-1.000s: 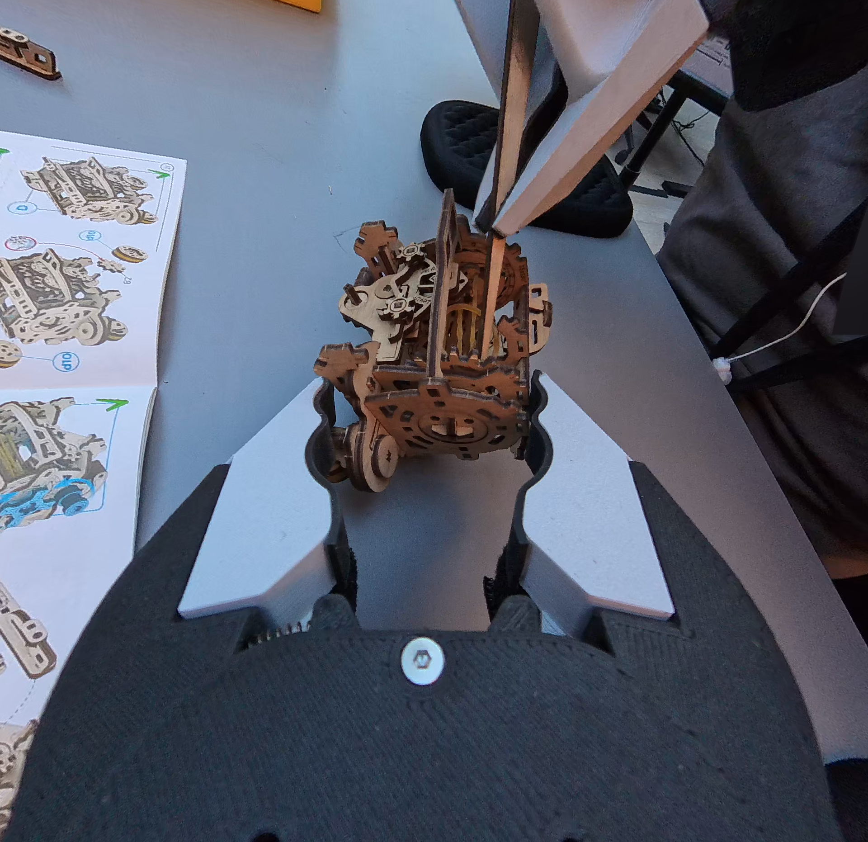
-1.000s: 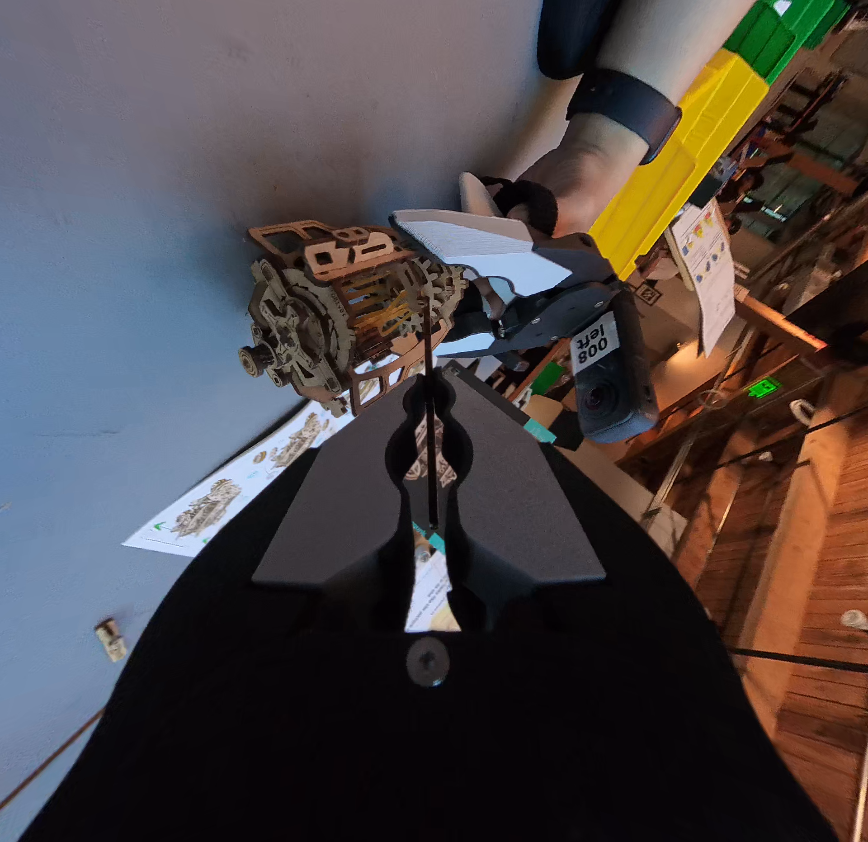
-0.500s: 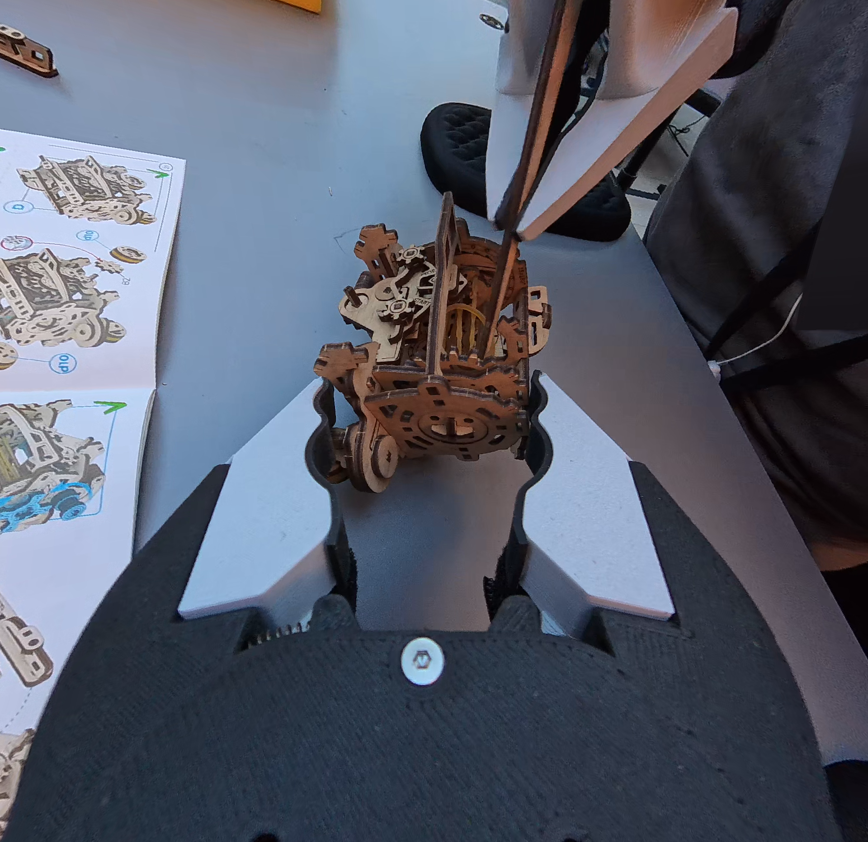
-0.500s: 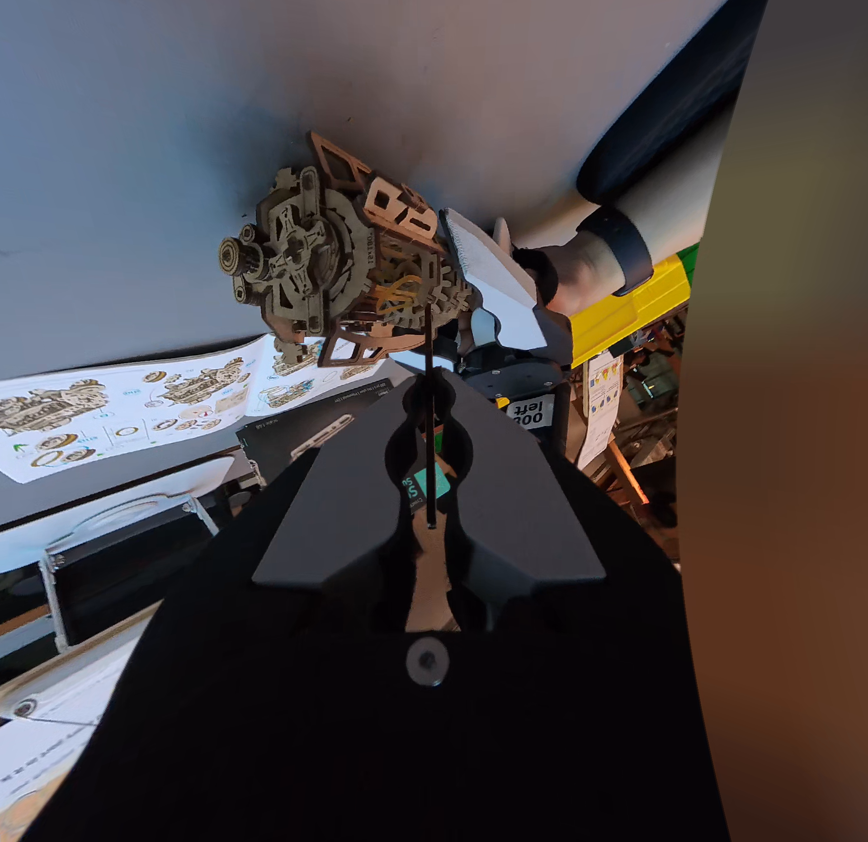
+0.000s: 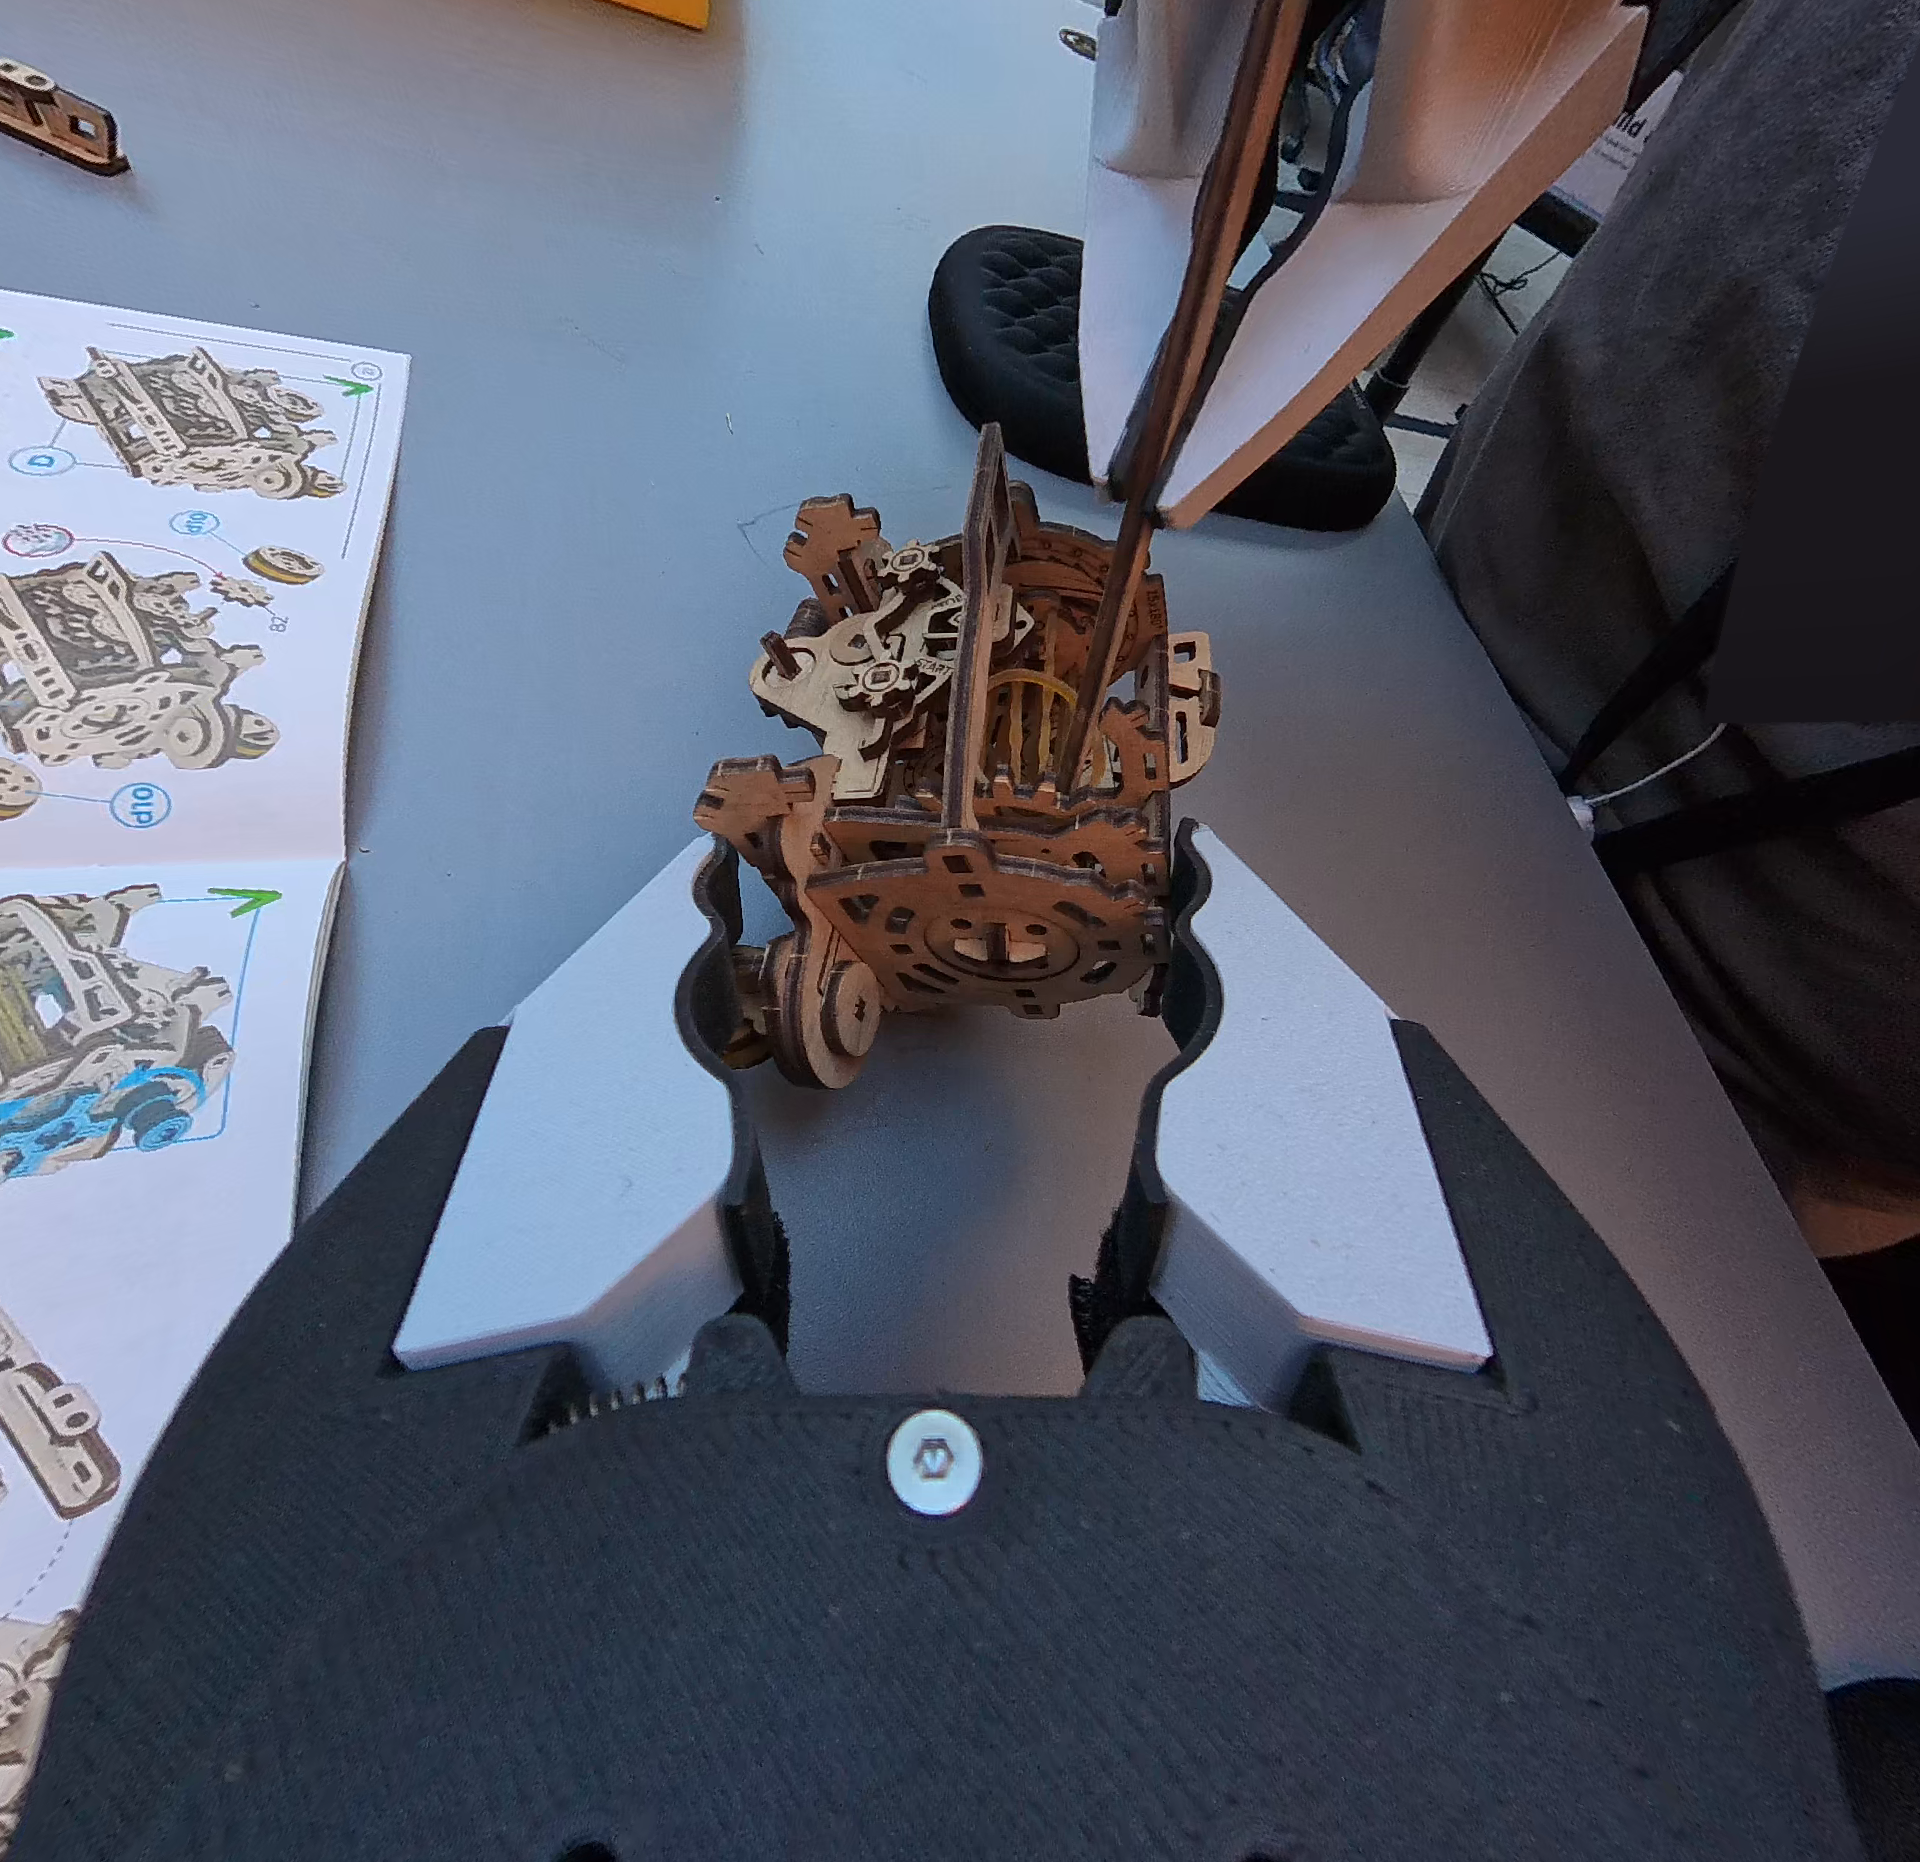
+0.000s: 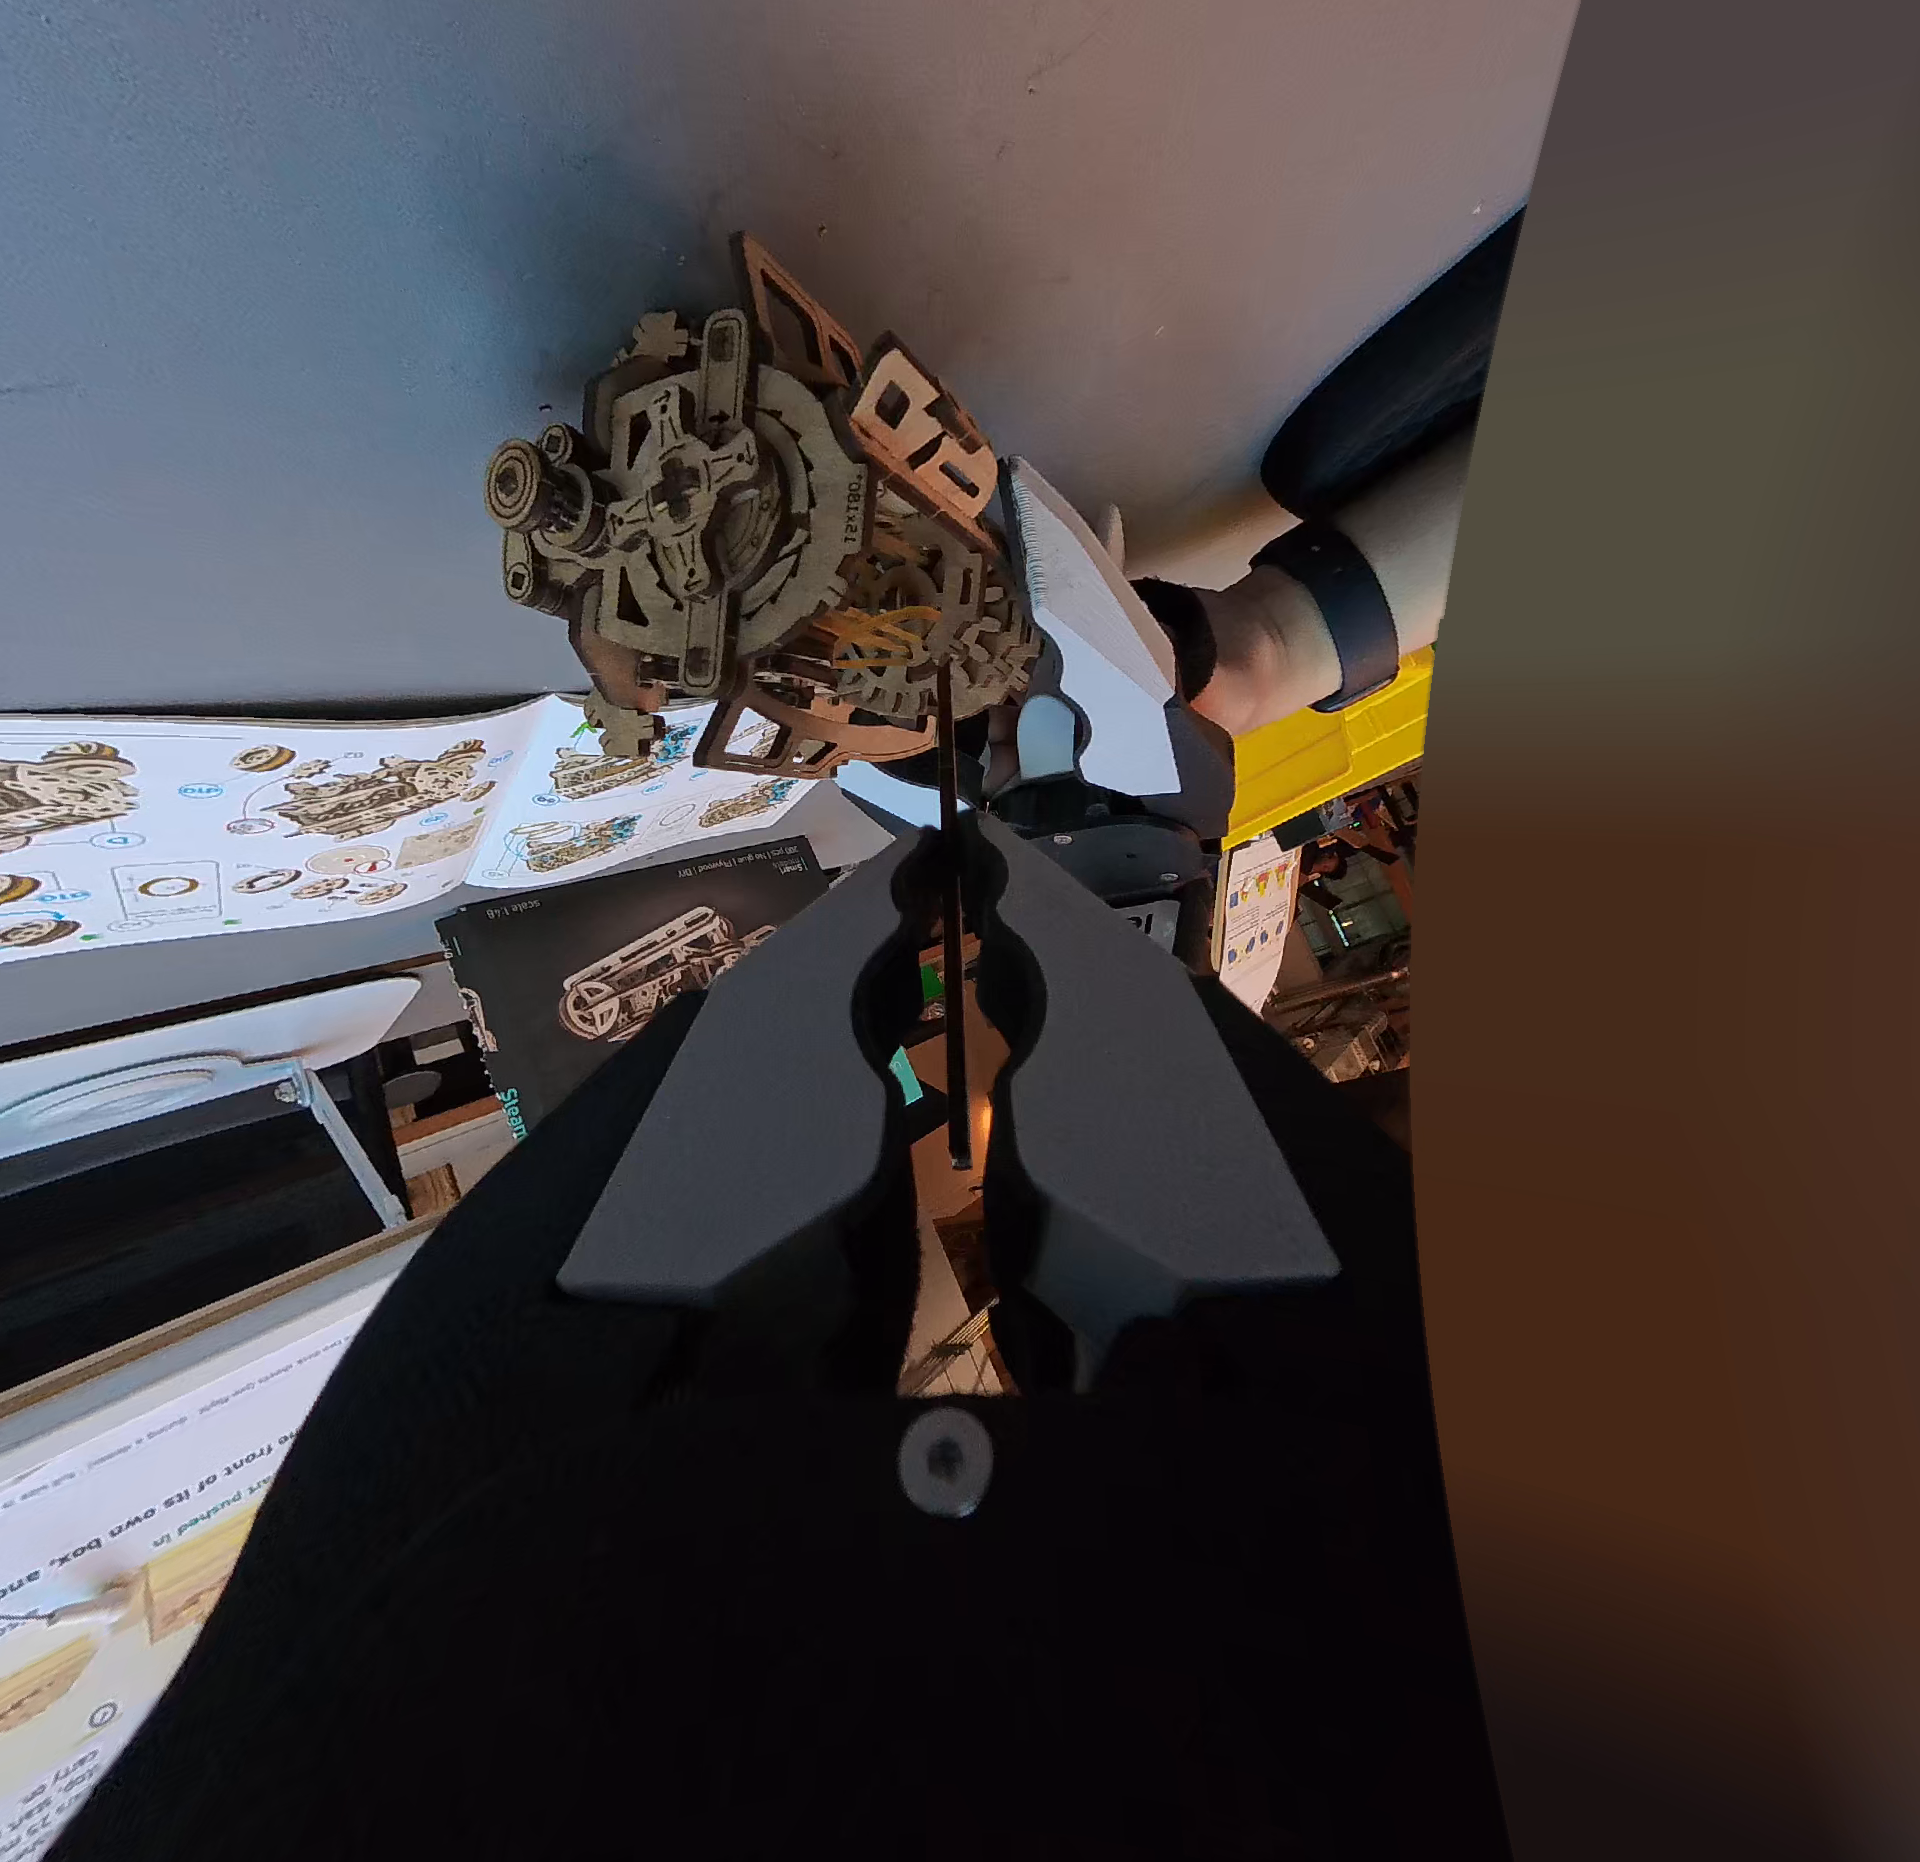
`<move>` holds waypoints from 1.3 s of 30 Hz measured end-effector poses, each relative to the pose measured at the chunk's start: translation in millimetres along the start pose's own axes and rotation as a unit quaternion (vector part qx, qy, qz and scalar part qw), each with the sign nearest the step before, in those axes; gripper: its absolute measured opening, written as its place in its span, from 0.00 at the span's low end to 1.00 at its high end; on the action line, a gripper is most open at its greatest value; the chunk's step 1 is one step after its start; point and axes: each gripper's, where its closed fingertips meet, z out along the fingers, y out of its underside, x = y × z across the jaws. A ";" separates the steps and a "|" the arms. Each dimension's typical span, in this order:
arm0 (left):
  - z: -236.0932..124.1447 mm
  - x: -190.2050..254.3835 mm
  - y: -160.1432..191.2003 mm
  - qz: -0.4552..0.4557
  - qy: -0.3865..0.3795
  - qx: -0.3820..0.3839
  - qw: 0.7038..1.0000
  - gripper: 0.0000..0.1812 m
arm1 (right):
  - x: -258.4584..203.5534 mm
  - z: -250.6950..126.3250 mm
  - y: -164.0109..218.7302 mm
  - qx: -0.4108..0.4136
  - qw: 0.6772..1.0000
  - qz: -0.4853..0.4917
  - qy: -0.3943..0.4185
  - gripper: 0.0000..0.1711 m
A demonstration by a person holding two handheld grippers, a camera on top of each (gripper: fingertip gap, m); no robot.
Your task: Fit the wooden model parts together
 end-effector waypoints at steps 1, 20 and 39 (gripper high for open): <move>0.0 0.0 0.0 0.000 0.000 0.000 1.000 0.45 | 0.2 -0.3 -0.3 0.001 1.000 -0.002 0.000 0.01; 0.2 -0.3 -0.1 0.001 -0.001 0.000 1.000 0.45 | 2.8 1.2 -4.8 -0.009 0.999 -0.034 -0.038 0.01; 0.2 -0.4 0.1 0.003 -0.003 0.000 1.000 0.45 | -3.2 -5.8 3.3 -0.032 0.997 0.013 -0.063 0.01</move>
